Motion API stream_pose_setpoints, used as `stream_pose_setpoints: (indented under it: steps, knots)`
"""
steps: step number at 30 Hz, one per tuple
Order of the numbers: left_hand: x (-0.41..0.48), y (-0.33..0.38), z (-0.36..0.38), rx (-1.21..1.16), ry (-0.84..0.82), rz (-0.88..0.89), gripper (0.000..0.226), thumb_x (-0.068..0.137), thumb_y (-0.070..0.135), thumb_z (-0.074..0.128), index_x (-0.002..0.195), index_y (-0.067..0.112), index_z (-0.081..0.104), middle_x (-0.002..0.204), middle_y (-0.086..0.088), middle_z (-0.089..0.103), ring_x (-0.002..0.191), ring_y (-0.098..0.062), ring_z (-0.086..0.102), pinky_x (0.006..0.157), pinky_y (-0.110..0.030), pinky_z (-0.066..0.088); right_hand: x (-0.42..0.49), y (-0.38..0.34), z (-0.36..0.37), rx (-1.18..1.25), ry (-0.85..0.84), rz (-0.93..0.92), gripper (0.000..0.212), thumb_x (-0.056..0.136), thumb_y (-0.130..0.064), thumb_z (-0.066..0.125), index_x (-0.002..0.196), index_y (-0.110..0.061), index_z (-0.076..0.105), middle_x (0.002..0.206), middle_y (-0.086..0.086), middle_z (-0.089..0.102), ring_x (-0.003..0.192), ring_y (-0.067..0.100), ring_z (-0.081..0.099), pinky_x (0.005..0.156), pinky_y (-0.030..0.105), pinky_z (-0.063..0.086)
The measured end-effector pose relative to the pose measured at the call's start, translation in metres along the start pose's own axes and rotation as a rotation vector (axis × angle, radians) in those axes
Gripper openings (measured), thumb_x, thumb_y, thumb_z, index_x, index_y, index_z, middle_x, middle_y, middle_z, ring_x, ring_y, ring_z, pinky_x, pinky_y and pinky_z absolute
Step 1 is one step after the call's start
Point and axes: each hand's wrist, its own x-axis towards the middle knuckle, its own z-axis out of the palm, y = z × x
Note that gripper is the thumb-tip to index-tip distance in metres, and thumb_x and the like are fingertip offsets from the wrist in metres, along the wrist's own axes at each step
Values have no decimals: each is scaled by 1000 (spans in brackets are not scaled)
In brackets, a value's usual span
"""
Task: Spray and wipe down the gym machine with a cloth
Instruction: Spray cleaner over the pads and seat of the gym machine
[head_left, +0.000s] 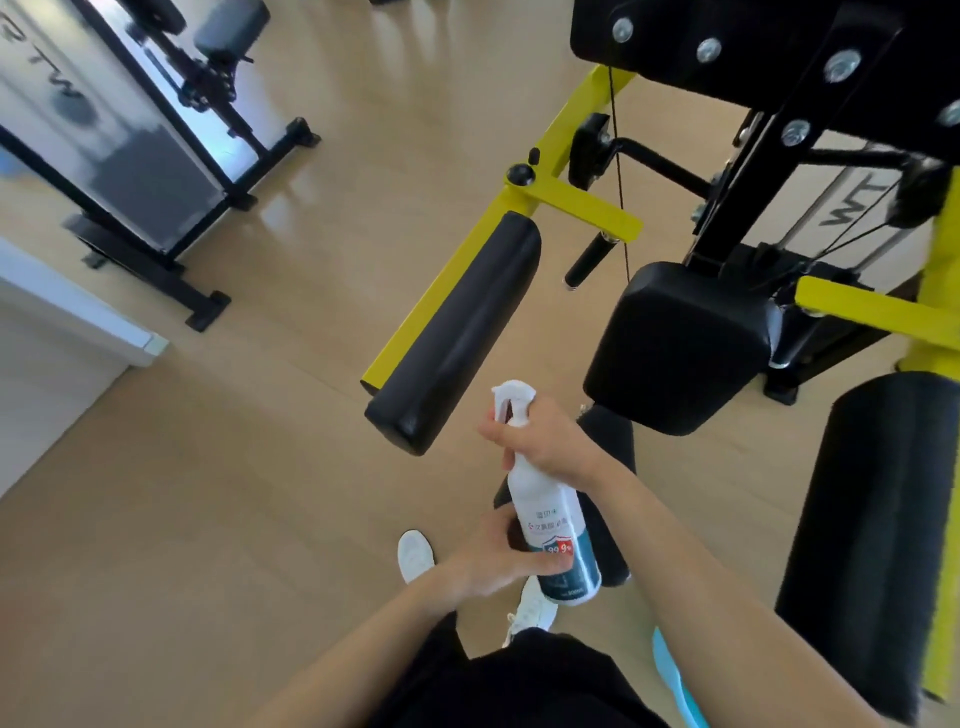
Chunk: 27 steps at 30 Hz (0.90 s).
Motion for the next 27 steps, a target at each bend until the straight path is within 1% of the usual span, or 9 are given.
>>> stream_pose_setpoints:
  steps: [2,4,6,8,12,16,21,25,27]
  knots:
    - [-3,-9,5,-19,6,-11,56,73,38,91,121,34,62,118,14,74,113,-6,69,104,-39,55,-8,-1,6,-15,-84,-40,17,94,-40,72,96,-26,63,78,-3,68,66,9,70,65,21,54]
    - [-8,-16,7,-28,-7,-21,63,70,41,92,124,34,61,121,13,73,115,-8,68,105,-40,55,-15,1,14,-60,-113,-14,20,94,-43,70,92,-26,60,74,-3,68,63,8,68,67,21,52]
    - [-14,-21,10,-34,-29,-4,55,75,33,90,122,36,61,123,11,72,117,-8,68,105,-39,55,-17,6,23,-81,-143,15,25,94,-46,70,89,-23,59,70,-2,68,62,9,67,72,27,53]
    - [-19,-25,11,-51,-37,12,51,80,26,87,121,37,61,124,10,72,118,-9,67,105,-39,55,-20,9,31,-85,-152,17,26,94,-45,70,89,-22,59,70,-3,68,61,9,67,71,26,52]
    - [-25,-35,10,-101,-36,-25,48,81,29,84,124,30,63,123,7,72,119,-14,67,109,-45,51,-22,17,33,-23,-54,-6,18,94,-38,72,93,-22,63,74,-2,68,60,7,69,63,19,51]
    - [-28,-41,9,-134,-35,-74,60,75,39,83,130,25,63,125,8,72,121,-15,66,112,-46,48,-20,30,32,93,17,19,26,93,-36,73,100,-12,65,74,2,69,62,13,69,69,30,57]
    - [-26,-43,13,-148,-46,-95,59,78,36,82,132,23,63,127,5,72,121,-17,66,110,-46,50,-20,38,37,95,58,66,28,94,-42,72,87,-16,62,69,-1,68,58,9,67,67,26,54]
    - [-22,-46,18,-154,-81,-135,45,89,29,76,131,26,61,127,5,72,120,-15,67,108,-42,52,-23,50,27,143,74,70,19,94,-33,73,87,-20,61,67,-5,66,55,7,67,54,13,51]
    - [-19,-49,20,-144,-100,-164,42,94,32,70,134,28,59,127,6,71,119,-15,67,105,-38,54,-22,68,22,282,148,144,17,93,-27,75,94,-13,64,70,0,68,54,10,67,56,19,55]
